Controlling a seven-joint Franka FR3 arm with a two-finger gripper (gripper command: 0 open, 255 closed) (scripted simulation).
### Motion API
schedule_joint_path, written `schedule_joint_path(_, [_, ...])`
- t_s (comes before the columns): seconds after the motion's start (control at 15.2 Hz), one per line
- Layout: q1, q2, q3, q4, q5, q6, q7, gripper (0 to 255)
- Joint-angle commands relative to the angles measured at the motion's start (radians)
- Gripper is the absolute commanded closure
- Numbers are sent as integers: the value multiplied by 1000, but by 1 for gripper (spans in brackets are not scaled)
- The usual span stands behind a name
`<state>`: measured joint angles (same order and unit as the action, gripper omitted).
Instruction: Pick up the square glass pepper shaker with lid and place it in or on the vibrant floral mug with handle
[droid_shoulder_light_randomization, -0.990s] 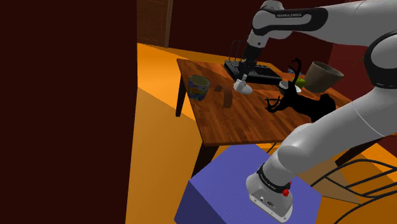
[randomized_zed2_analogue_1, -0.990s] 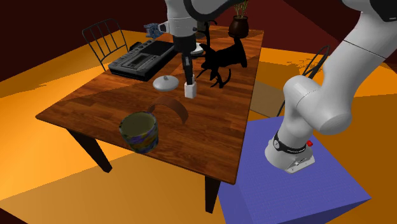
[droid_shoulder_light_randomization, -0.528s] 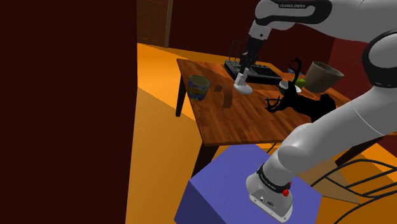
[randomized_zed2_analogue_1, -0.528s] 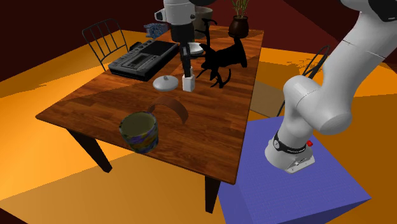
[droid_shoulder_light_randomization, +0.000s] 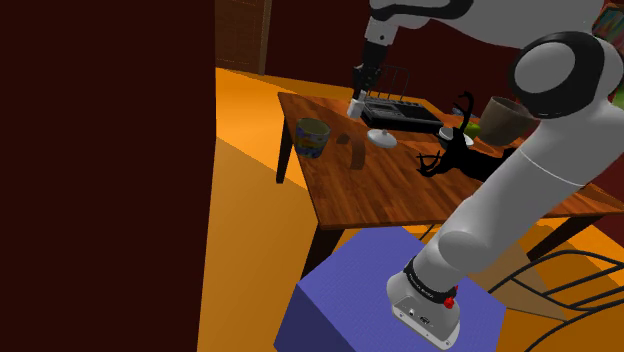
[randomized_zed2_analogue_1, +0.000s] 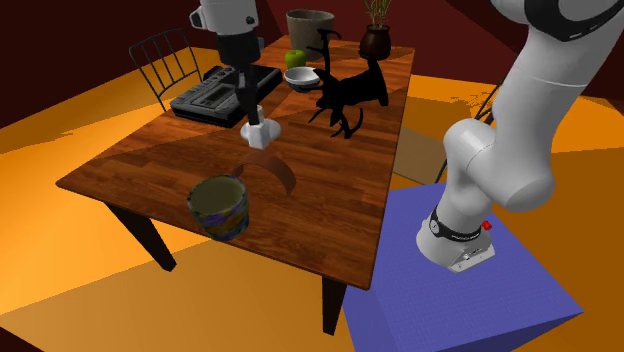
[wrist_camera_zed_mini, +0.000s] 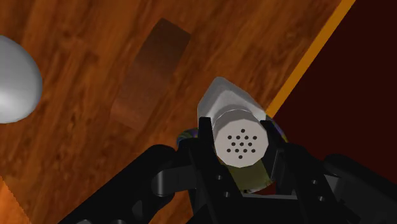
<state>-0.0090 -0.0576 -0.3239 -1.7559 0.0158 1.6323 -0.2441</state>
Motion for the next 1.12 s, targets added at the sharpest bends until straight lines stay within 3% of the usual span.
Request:
schedule_joint_path(0.0, [8, 77, 6, 94, 26, -21, 11, 255])
schedule_joint_path(0.33, [10, 282, 20, 380, 88, -109, 37, 255])
schedule_joint_path(0.46, [0, 396, 28, 553, 119, -171, 51, 255])
schedule_joint_path(1.06, [15, 360, 30, 378, 109, -31, 48, 255])
